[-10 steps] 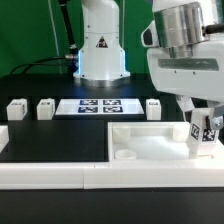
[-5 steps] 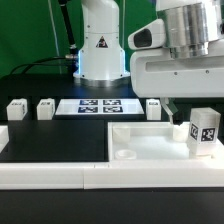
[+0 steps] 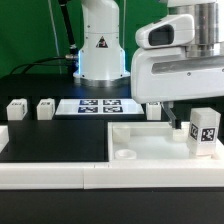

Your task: Assemble square table

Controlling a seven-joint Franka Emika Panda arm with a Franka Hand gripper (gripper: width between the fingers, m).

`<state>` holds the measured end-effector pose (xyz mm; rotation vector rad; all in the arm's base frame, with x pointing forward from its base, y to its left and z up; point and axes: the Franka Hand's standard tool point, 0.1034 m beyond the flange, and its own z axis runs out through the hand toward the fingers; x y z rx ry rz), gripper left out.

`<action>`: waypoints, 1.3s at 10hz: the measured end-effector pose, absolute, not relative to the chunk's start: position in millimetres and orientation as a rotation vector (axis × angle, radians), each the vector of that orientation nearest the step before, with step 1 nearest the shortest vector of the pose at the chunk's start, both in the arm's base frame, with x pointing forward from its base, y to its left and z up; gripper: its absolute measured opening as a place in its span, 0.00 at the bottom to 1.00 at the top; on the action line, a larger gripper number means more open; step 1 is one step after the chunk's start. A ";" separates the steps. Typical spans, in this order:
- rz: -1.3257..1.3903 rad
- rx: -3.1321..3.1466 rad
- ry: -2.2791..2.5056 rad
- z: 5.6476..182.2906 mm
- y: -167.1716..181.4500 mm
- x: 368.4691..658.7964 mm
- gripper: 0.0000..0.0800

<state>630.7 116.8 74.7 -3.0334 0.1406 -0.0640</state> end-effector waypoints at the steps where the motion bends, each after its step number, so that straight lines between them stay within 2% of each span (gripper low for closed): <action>1: -0.061 -3.029 0.182 74.5 117.1 630.6 0.76; 3: -0.048 -3.003 0.413 74.4 117.8 630.4 0.42; 4: -0.041 -2.983 0.539 74.2 115.8 630.6 0.42; 5: -0.024 -2.929 0.790 74.9 115.7 630.2 0.37; 8: 0.063 -2.710 1.351 80.2 112.8 631.1 0.37; 10: 0.136 -2.424 1.767 76.6 114.2 629.7 0.37; 13: 0.175 -2.192 2.031 74.0 118.8 628.1 0.37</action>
Offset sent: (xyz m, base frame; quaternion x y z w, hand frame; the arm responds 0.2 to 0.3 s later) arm 0.0000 0.0000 0.0000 0.0000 0.0000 0.1296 0.9916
